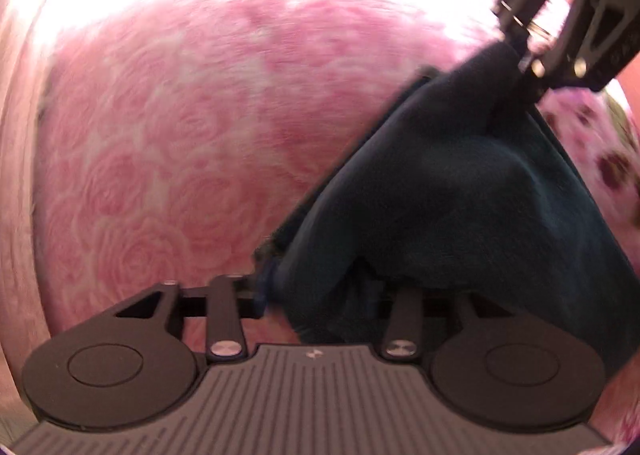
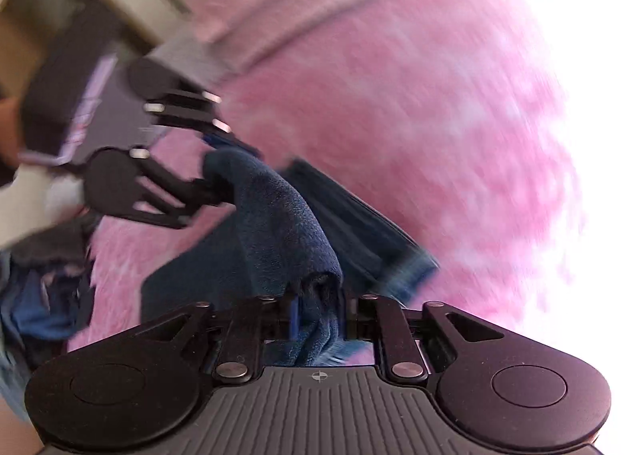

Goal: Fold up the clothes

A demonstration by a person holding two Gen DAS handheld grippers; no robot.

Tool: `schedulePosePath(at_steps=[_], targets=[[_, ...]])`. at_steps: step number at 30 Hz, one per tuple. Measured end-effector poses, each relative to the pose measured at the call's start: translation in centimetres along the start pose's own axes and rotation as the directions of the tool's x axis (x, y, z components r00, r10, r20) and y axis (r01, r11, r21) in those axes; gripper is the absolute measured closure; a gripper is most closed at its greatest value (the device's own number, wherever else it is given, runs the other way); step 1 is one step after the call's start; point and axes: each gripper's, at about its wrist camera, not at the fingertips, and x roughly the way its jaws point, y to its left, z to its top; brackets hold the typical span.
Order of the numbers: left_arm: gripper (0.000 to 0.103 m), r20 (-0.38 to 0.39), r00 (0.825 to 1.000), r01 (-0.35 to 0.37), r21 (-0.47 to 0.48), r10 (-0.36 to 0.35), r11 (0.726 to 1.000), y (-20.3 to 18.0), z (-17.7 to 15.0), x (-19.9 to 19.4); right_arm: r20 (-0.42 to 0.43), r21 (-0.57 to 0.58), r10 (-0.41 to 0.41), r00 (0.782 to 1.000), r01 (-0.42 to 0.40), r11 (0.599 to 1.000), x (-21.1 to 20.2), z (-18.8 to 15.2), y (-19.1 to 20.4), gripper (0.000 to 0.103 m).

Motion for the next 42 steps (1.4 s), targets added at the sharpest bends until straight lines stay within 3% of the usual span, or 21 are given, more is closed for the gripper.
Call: schedulePosePath(at_steps=[2,4,5,8,10,15,17,19,25,28,30,31,33,35,38,42], targets=[[0.058,0.020,1.000,0.005,-0.118,-0.003,0.993,1.7,-0.9,-0.8,-0.024,0.069,-0.004,1.000,0.006,0.998,0.1,0.3,-2.1,0.073],[0.058,0.040,0.999,0.027,-0.252,-0.018,0.967,3.3,-2.8,-1.7,-0.014,0.091,-0.025,1.000,0.026,0.995,-0.4,0.4,-2.9,0.069],[0.058,0.055,0.998,0.046,-0.318,-0.030,0.947,4.0,-3.6,-2.0,-0.006,0.105,-0.023,1.000,0.023,0.994,-0.8,0.4,-3.0,0.062],[0.058,0.131,0.988,0.139,-0.481,-0.086,0.865,5.2,-5.1,-2.3,0.034,0.158,-0.009,0.999,0.004,0.987,-1.6,0.3,-2.7,0.060],[0.058,0.191,0.974,0.205,-0.532,-0.120,0.821,5.0,-5.3,-1.8,0.055,0.205,-0.007,0.998,-0.004,0.979,-1.2,0.4,-3.0,0.060],[0.063,0.274,0.940,0.330,-0.569,-0.204,0.753,5.2,-4.7,2.2,0.058,0.278,-0.019,0.998,0.003,0.961,0.1,0.8,-3.9,0.066],[0.084,0.294,0.927,0.368,-0.587,-0.234,0.721,5.1,-4.9,3.1,0.052,0.258,-0.038,0.998,0.023,0.966,0.3,0.8,-3.7,0.073],[0.095,0.299,0.928,0.362,-0.587,-0.222,0.724,4.5,-5.2,2.5,0.039,0.226,-0.052,0.998,0.042,0.973,0.4,0.8,-3.3,0.080],[0.095,0.304,0.948,0.285,-0.672,-0.096,0.683,3.7,-9.8,-4.3,0.051,0.064,-0.011,0.999,0.008,0.998,0.3,2.7,-0.2,0.083],[0.094,0.278,0.957,0.262,-0.707,-0.081,0.657,4.3,-10.3,-2.6,0.049,0.010,0.025,0.998,-0.026,1.000,1.5,3.9,0.3,0.083],[0.094,0.266,0.960,0.257,-0.712,-0.087,0.654,5.1,-9.5,-0.1,0.016,0.016,-0.007,1.000,0.007,1.000,3.3,4.4,-0.8,0.083],[0.092,0.251,0.963,0.255,-0.712,-0.102,0.654,5.5,-8.8,1.5,-0.002,0.025,-0.023,1.000,0.024,0.999,4.0,4.5,-1.4,0.083],[0.087,0.215,0.968,0.243,-0.689,-0.128,0.683,5.8,-7.5,4.0,-0.015,0.035,-0.042,0.999,0.043,0.998,4.2,4.3,-2.2,0.082],[0.084,0.205,0.970,0.239,-0.671,-0.133,0.702,5.9,-7.2,4.4,0.000,0.048,-0.060,0.998,0.060,0.997,3.3,3.8,-2.6,0.080],[0.081,0.202,0.973,0.221,-0.687,-0.110,0.692,6.1,-8.2,2.8,0.027,0.086,-0.091,0.995,0.089,0.992,1.7,3.4,-2.6,0.072],[0.085,0.190,0.981,0.165,-0.700,-0.042,0.695,5.5,-10.0,-0.7,0.136,0.033,-0.162,0.977,0.159,0.987,-0.9,3.3,-0.3,0.071]])
